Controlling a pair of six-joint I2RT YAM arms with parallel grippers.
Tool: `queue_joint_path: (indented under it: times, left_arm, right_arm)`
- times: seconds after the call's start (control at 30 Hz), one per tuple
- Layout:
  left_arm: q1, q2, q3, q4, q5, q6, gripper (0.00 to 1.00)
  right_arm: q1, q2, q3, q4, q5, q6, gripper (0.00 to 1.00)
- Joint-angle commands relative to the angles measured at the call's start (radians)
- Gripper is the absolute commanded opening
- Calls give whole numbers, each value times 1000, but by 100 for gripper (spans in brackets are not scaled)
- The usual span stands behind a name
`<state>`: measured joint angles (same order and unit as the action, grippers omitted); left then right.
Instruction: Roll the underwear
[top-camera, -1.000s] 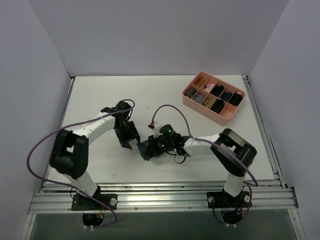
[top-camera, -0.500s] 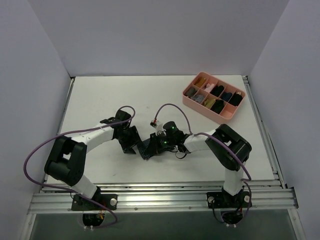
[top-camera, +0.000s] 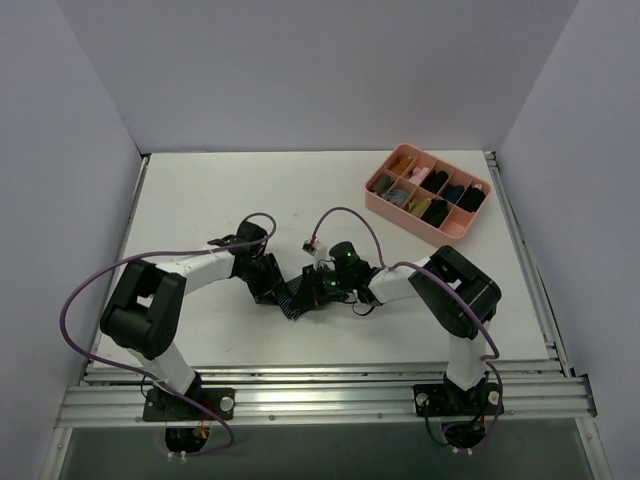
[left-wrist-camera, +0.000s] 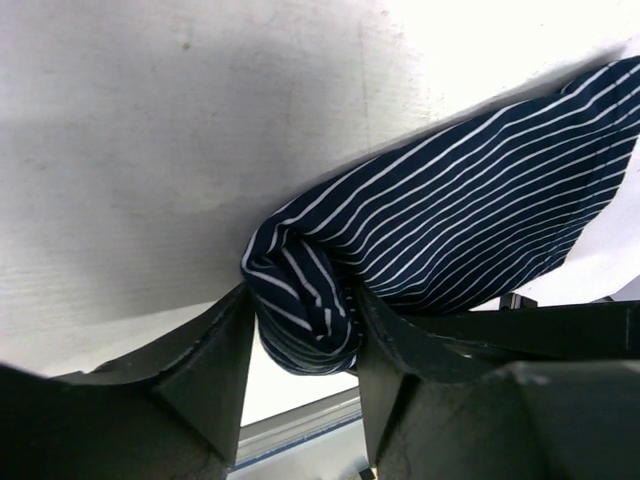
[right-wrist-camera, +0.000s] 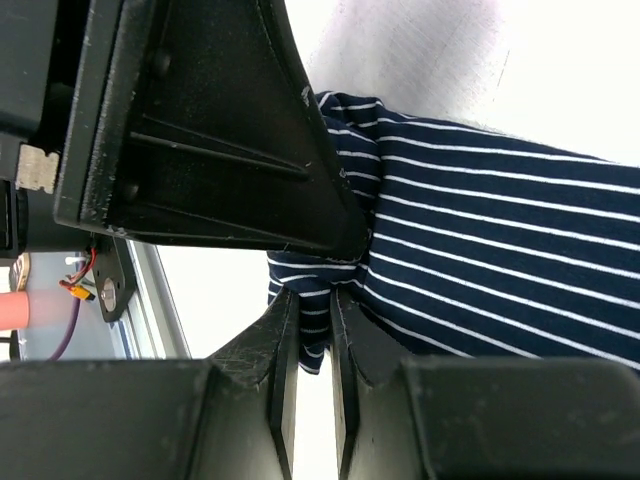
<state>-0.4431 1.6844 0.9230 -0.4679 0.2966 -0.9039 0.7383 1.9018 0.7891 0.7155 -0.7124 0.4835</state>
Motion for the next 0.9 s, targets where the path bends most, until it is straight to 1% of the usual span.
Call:
queue_joint_path:
  times: [0.0,0.07,0.1,0.13,0.17,0.2,0.23,0.27,0.37,0.43,0.47,0.53,0.57,0.63,0.67,0.7,0.8,0.87]
  left_arm:
    - [-11,18,10,9,-50,34,50]
    - [-11,21,11,-1,-56,36,42]
    - [-11,29,16,-11,-56,36,32]
    - [-12,34,20,-18,-56,39,27]
    - [-14,37,28,-49,-60,37,24]
    - [-16,43,45,-63,-62,39,16]
    - [-22,44,53,-78,-60,39,13]
    - [-25,47,60,-107,-59,40,11]
    - [-37,64,99,-188,-68,43,10]
    - [-40,67,108,-209,-74,39,5]
    - [-42,72,111,-233,-73,34,4]
    - [-45,98,131,-267,-73,31,3]
    - [-49,110,140,-300,-73,33,2]
    - [-57,139,157,-327,-76,37,2]
    - [-59,146,165,-343,-74,37,2]
    - [-59,155,165,-347,-71,33,2]
    - [-60,172,169,-354,-53,28,2]
    - [-63,181,181,-362,-42,28,2]
  right_arm:
    - [-17,71,-71,-292,148,-62,0]
    - [-17,63,-67,-321,163,-63,2]
    - [-16,56,-59,-336,183,-68,3]
    - [-16,27,-54,-367,195,-69,6]
    - [-16,5,-51,-379,205,-69,12]
    - [-16,-16,-48,-395,218,-71,16]
    - [-14,-68,-38,-428,256,-72,20]
    - [-13,-96,-31,-445,275,-71,26]
    - [2,-191,16,-519,376,-82,35]
    - [45,-248,59,-565,447,-108,38]
    - [65,-263,74,-580,514,-115,41]
    - [129,-290,97,-597,566,-128,43]
    - [157,-296,119,-600,627,-140,44]
    - [214,-305,134,-607,698,-149,45]
    - [263,-303,148,-608,729,-158,46]
    - [286,-302,156,-610,795,-161,47]
    - [358,-277,194,-626,878,-186,48]
    - [400,-247,216,-637,906,-200,49]
